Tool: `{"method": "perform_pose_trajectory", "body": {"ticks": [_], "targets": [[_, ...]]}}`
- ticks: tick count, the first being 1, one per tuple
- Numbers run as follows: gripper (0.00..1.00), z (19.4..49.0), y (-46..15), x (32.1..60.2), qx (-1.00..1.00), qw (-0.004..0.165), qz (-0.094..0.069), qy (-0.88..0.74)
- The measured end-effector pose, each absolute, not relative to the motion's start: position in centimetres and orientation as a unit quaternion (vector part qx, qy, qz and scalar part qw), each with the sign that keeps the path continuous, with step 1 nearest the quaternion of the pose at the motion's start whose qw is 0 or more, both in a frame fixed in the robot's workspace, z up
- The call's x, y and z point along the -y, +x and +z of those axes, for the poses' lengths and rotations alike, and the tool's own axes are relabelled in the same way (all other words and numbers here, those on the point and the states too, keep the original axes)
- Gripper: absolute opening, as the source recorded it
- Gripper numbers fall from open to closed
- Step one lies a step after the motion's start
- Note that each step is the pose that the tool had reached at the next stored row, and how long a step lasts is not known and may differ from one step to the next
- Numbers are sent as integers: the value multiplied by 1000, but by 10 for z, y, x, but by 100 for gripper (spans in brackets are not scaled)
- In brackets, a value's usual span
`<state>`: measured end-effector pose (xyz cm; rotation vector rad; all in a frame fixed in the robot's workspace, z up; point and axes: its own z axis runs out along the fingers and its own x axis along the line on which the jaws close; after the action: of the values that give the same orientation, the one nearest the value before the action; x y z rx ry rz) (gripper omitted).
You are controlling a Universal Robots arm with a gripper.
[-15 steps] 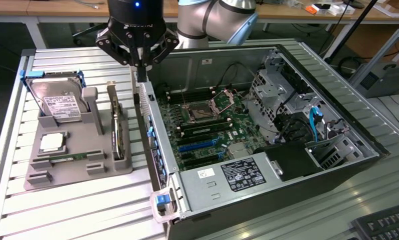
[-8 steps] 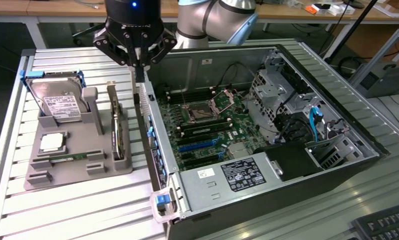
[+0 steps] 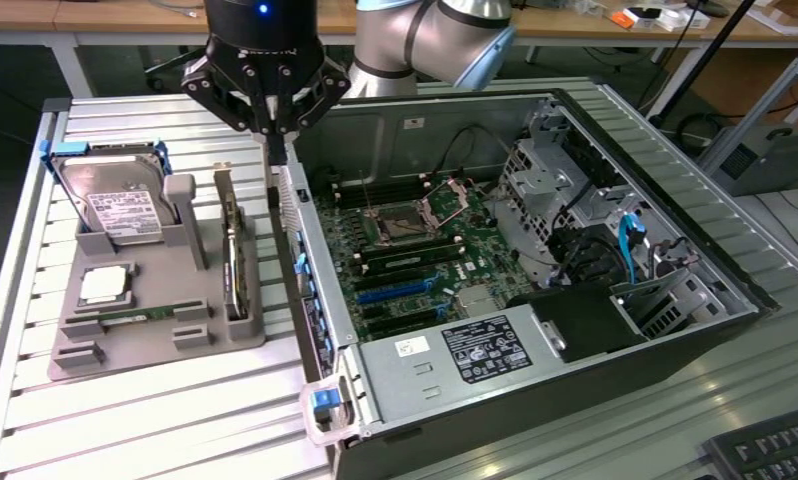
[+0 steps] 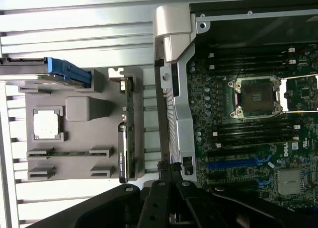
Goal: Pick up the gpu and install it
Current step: 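Reach for the gpu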
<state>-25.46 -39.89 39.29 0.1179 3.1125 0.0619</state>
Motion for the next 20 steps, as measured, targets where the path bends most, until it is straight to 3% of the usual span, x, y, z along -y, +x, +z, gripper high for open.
{"method": "perform_pose_trajectory", "body": {"ticks": [20], "targets": [[11, 392, -290, 399, -999, 13, 20, 38]]}}
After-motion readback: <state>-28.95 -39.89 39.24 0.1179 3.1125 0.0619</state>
